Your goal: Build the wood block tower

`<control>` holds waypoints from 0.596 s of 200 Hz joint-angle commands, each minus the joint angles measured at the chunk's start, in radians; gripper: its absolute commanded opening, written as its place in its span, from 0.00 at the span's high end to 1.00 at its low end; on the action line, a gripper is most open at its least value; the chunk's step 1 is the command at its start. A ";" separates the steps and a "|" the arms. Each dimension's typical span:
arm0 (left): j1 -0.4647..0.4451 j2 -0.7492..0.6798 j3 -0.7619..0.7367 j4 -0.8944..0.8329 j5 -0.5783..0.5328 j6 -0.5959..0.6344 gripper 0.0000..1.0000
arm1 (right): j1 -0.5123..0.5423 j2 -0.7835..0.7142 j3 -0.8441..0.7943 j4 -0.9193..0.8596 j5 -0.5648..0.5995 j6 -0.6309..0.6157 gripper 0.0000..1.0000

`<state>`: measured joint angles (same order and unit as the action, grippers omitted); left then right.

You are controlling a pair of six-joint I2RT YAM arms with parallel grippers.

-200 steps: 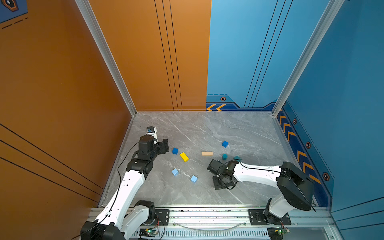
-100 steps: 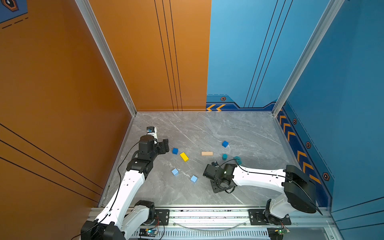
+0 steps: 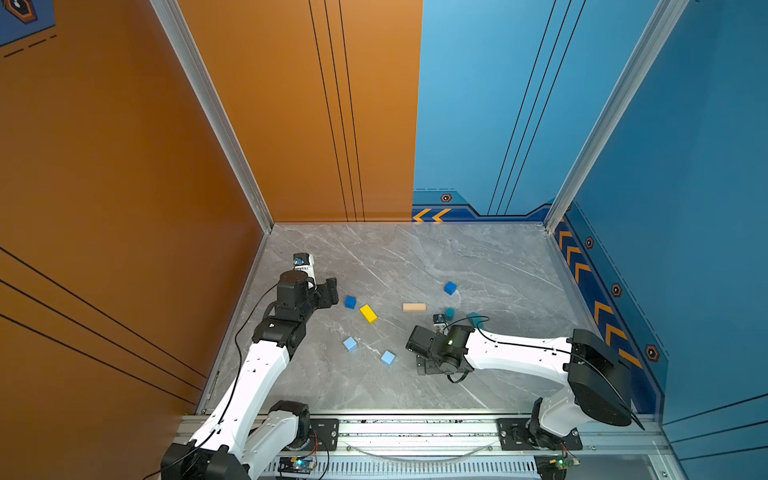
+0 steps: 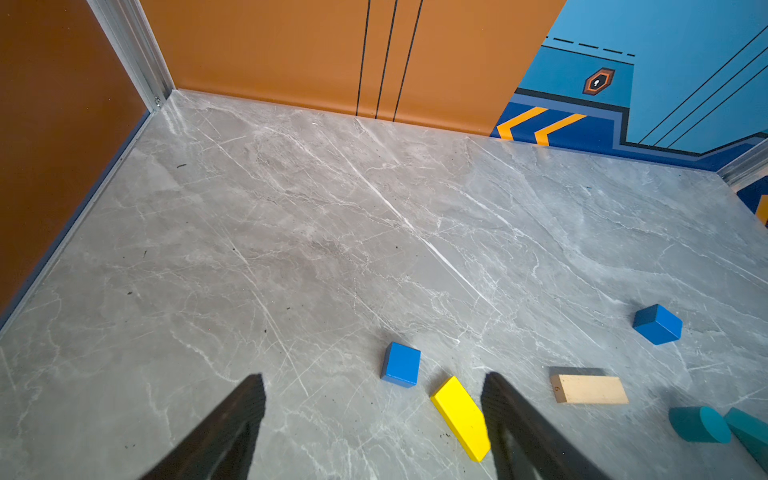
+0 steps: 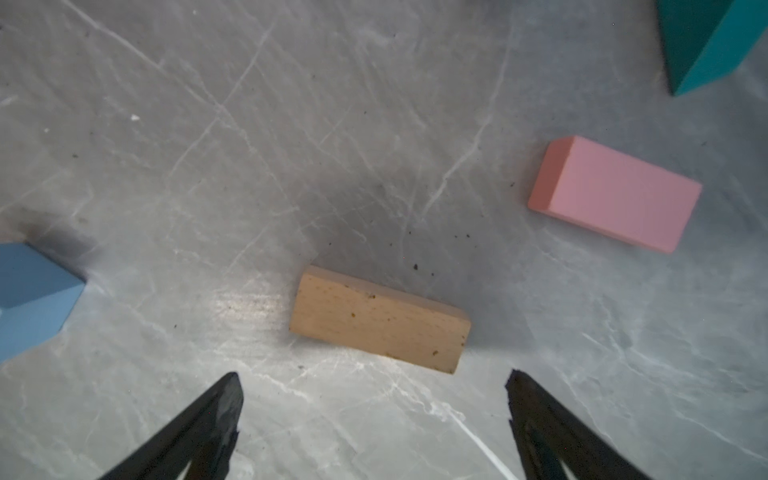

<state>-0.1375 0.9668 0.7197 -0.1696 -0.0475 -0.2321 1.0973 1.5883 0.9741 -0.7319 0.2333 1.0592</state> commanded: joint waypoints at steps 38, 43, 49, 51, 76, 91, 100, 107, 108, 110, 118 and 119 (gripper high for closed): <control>0.006 -0.016 -0.023 0.016 -0.003 0.022 0.16 | -0.019 0.024 -0.040 0.084 0.052 0.119 0.02; 0.006 -0.015 -0.023 0.015 -0.003 0.023 0.16 | -0.022 0.025 -0.045 0.088 0.048 0.122 0.02; 0.007 -0.015 -0.024 0.016 -0.004 0.023 0.16 | -0.026 0.025 -0.052 0.098 0.044 0.126 0.02; 0.006 -0.016 -0.025 0.016 -0.005 0.023 0.16 | -0.026 0.026 -0.054 0.101 0.042 0.127 0.02; 0.006 -0.014 -0.025 0.015 -0.006 0.026 0.16 | -0.035 0.032 -0.072 0.120 0.033 0.137 0.04; 0.006 -0.014 -0.024 0.016 -0.006 0.025 0.16 | -0.037 0.035 -0.074 0.120 0.033 0.139 0.06; 0.006 -0.015 -0.026 0.016 -0.006 0.024 0.16 | -0.038 0.038 -0.074 0.120 0.033 0.139 0.08; 0.006 -0.016 -0.026 0.016 -0.006 0.026 0.16 | -0.039 0.042 -0.074 0.121 0.032 0.140 0.09; 0.006 -0.016 -0.025 0.016 -0.005 0.026 0.16 | -0.039 0.041 -0.074 0.121 0.032 0.139 0.09; 0.006 -0.016 -0.026 0.017 -0.006 0.027 0.16 | -0.039 0.043 -0.074 0.121 0.032 0.139 0.10; 0.006 -0.016 -0.027 0.018 -0.008 0.027 0.16 | -0.039 0.047 -0.073 0.121 0.032 0.138 0.11; 0.006 -0.016 -0.026 0.018 -0.008 0.027 0.16 | -0.039 0.048 -0.073 0.121 0.032 0.139 0.11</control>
<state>-0.1375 0.9668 0.7052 -0.1688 -0.0475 -0.2253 1.0645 1.6146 0.9127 -0.6155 0.2481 1.1797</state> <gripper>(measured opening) 0.837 0.905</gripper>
